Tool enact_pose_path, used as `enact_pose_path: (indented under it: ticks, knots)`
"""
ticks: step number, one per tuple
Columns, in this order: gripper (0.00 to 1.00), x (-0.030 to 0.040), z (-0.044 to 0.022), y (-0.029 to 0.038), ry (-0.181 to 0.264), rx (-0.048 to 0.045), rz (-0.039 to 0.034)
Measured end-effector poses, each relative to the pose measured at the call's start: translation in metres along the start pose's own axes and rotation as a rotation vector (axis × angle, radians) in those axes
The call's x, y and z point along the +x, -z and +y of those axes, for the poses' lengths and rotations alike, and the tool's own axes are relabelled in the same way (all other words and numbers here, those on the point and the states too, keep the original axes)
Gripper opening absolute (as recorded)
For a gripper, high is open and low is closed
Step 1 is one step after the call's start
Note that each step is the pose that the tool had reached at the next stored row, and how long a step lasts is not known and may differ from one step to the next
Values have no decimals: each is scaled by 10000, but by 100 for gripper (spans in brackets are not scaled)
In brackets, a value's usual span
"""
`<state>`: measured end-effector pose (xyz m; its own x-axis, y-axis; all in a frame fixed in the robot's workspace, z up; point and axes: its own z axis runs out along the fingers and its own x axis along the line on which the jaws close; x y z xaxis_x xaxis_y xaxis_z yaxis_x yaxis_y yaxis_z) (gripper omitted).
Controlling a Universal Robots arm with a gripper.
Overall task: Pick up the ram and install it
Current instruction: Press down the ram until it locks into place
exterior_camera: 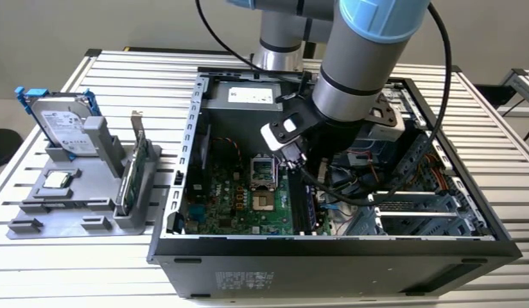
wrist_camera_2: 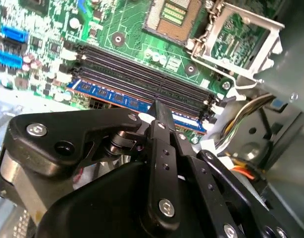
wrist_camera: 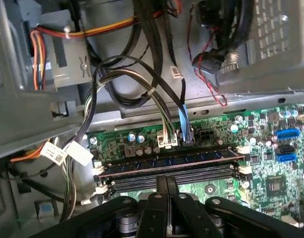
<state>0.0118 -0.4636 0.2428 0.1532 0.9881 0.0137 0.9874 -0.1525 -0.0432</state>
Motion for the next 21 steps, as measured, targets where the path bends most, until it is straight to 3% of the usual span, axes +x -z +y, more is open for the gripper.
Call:
enact_pose_path:
  ticks: [7, 14, 21]
  knots:
    - [0, 0, 0, -1, 1253, 17, -53]
    - [0, 8, 50, -6, 1328, 14, -44]
    - [0, 9, 67, -77, 1234, -68, 7]
